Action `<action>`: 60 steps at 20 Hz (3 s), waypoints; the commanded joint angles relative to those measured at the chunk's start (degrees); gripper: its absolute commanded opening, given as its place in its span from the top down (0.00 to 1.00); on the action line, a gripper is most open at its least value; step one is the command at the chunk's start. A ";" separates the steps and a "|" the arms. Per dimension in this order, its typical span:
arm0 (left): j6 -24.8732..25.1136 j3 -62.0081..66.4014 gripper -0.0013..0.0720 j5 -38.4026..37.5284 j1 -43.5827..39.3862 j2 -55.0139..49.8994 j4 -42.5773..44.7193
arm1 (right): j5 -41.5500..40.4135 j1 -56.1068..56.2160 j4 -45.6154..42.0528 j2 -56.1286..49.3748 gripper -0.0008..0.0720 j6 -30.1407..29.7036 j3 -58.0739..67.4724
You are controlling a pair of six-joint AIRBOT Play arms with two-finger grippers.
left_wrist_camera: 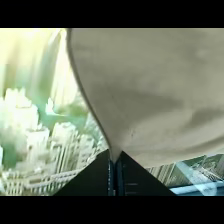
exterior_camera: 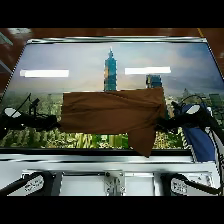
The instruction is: Fold the shirts.
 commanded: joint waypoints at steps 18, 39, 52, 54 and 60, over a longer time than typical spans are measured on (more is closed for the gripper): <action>-7.65 35.36 0.42 7.61 -5.31 -29.86 -5.31 | -13.70 4.20 7.76 -27.50 0.88 8.22 40.63; -1.97 43.17 0.35 -24.00 -6.99 -29.29 -5.18 | -3.02 3.15 4.20 -33.62 0.39 9.31 40.63; -1.36 43.17 0.93 8.35 -31.95 -34.51 -27.45 | 9.77 3.10 4.26 -4.42 0.92 6.73 40.63; -1.36 43.17 0.93 11.02 -36.65 -35.93 -27.47 | 12.81 3.13 4.24 0.24 0.92 7.67 40.63; -1.36 43.32 0.93 22.67 -50.14 -41.27 -35.41 | 16.98 3.19 4.33 8.81 0.92 12.35 40.63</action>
